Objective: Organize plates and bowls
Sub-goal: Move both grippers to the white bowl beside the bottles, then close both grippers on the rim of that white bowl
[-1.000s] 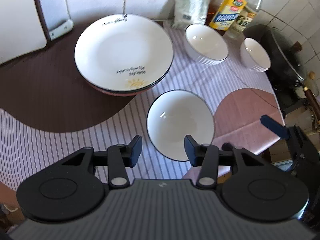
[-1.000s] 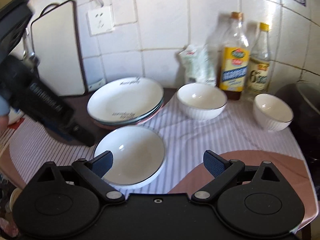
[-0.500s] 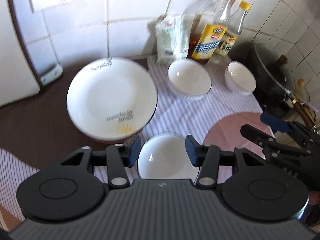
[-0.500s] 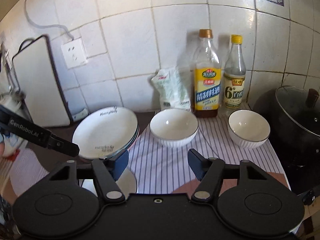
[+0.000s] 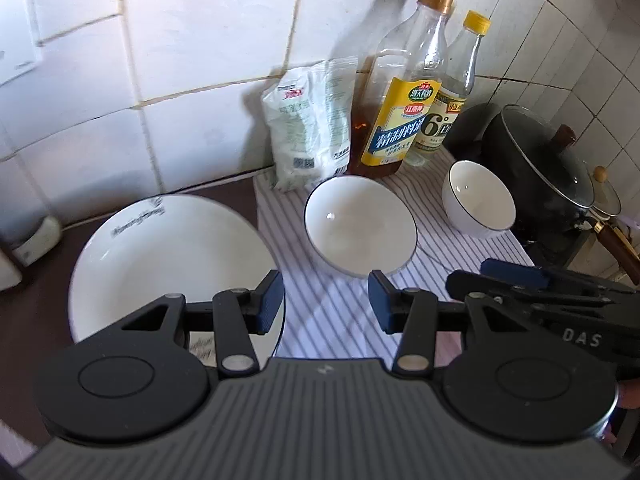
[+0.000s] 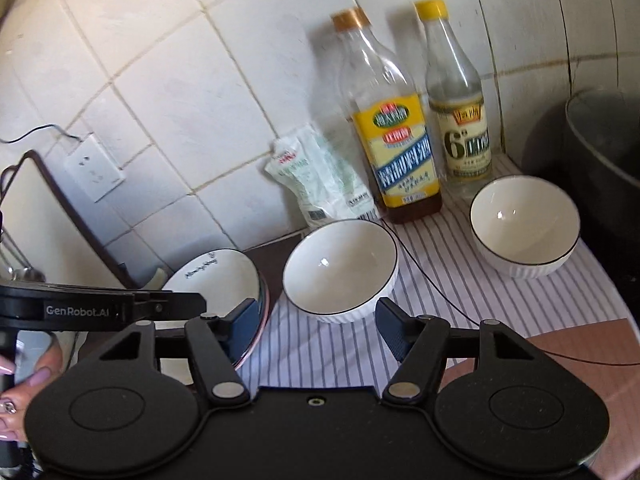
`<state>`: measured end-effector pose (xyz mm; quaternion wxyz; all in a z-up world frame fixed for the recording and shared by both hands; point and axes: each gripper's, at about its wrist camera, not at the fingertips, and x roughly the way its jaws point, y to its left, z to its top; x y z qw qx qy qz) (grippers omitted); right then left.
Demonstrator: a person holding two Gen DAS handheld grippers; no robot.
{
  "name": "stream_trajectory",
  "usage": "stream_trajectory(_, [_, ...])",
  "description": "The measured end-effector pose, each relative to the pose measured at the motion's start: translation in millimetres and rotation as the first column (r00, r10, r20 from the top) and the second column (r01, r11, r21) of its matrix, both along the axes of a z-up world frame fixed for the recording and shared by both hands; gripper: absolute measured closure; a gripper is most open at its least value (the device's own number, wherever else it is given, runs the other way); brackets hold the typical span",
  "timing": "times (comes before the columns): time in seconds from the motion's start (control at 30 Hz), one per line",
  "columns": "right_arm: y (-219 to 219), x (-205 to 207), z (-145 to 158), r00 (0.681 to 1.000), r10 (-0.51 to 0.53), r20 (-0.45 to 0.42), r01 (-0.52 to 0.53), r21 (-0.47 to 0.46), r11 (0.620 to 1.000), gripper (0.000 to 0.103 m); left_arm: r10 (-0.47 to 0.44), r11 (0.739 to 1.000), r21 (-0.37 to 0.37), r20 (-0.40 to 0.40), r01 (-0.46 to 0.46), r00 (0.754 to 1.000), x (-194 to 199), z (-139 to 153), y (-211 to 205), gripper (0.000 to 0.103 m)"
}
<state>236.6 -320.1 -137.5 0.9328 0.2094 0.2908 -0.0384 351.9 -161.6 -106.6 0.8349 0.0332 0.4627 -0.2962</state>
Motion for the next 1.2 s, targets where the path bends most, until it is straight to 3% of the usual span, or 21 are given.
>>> stream_trajectory(0.1, [-9.3,15.3,-11.1,0.993,-0.121,-0.012,0.121,-0.01,0.993,0.038,-0.054,0.998,0.023,-0.017,0.054,0.998,17.1,-18.5,-15.7,0.058])
stream_trajectory(0.2, [-25.1,34.5,-26.9,0.985,-0.17,-0.044,0.171,0.035,0.985,0.038,-0.091,0.993,0.078,-0.027,0.093,0.996,32.6,-36.9,-32.6,0.058])
stream_trajectory(0.33, [-39.1,55.7,-42.7,0.984,-0.161,-0.08,0.165,0.049,0.985,0.039,-0.105,0.989,0.104,0.011,0.103,0.994,47.1,-49.7,-44.8,0.058])
stream_trajectory(0.47, [-33.0,70.1,-45.9,0.978,-0.185,-0.093,0.177,-0.084,0.981,0.04,-0.113,0.987,0.114,0.01,0.111,0.994,61.1,-61.6,-49.8,0.058])
stream_trajectory(0.57, [-36.1,77.7,-49.1,0.979,-0.177,-0.102,0.171,-0.065,0.983,0.041,-0.121,0.988,0.1,-0.006,0.121,0.993,69.6,-68.2,-51.6,0.059])
stream_trajectory(0.67, [-41.2,81.2,-53.6,0.977,-0.182,-0.108,0.178,-0.048,0.983,0.046,-0.127,0.981,0.151,0.024,0.122,0.992,70.6,-72.5,-58.7,0.064])
stream_trajectory(0.8, [-46.6,79.6,-60.0,0.99,-0.125,-0.069,0.128,0.049,0.991,0.047,-0.145,0.968,0.219,0.081,0.125,0.986,67.6,-76.3,-68.8,0.064])
stream_trajectory(0.93, [-49.3,80.3,-65.1,0.99,-0.116,-0.075,0.12,0.052,0.991,0.056,-0.149,0.968,0.213,0.059,0.133,0.987,73.3,-82.2,-73.0,0.064])
stream_trajectory(0.97, [-51.1,81.4,-66.8,0.99,-0.117,-0.078,0.122,0.063,0.991,0.059,-0.144,0.969,0.211,0.054,0.13,0.988,75.2,-83.7,-73.5,0.065])
stream_trajectory(1.03, [-54.4,80.0,-69.5,0.989,-0.121,-0.088,0.128,0.07,0.989,0.076,-0.124,0.969,0.219,0.048,0.111,0.991,78.2,-85.8,-74.1,0.072])
stream_trajectory(1.2, [-53.4,80.9,-68.7,0.991,-0.097,-0.091,0.102,0.061,0.993,0.081,-0.102,0.982,0.156,-0.028,0.105,0.994,84.0,-88.0,-73.2,0.095])
